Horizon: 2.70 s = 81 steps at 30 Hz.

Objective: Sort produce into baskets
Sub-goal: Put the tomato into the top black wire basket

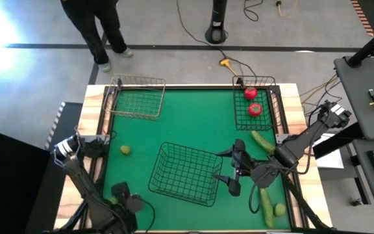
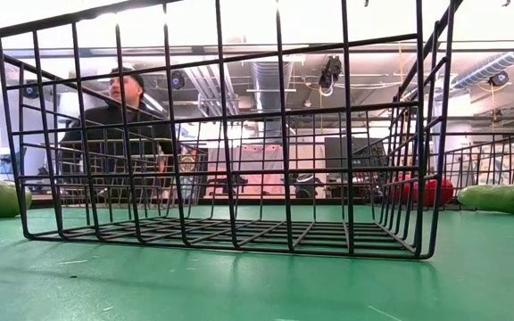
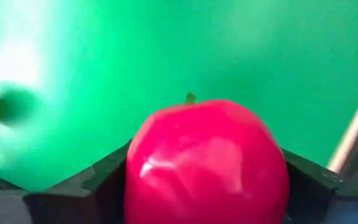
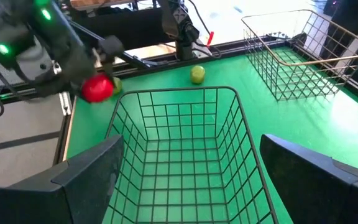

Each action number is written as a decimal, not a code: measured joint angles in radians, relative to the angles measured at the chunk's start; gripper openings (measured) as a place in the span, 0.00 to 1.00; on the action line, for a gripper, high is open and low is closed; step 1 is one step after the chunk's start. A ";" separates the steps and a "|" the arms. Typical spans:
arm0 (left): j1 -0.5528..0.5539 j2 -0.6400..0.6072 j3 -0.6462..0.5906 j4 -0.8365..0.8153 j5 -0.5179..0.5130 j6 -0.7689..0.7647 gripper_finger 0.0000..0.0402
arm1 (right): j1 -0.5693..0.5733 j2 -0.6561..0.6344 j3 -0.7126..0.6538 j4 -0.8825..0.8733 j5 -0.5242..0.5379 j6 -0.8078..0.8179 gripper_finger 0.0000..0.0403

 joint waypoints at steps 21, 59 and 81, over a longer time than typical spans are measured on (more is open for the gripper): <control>0.181 -0.032 0.290 -0.134 -0.630 0.063 0.69 | 0.029 0.405 0.179 0.384 0.089 -0.735 0.91; 1.378 -0.198 -0.215 1.260 0.712 0.911 0.69 | -0.431 -0.007 -0.336 0.449 0.183 -0.747 0.91; 1.439 0.001 -0.247 1.359 0.591 0.867 0.69 | -0.731 -0.133 -0.206 0.143 -0.186 -0.629 0.91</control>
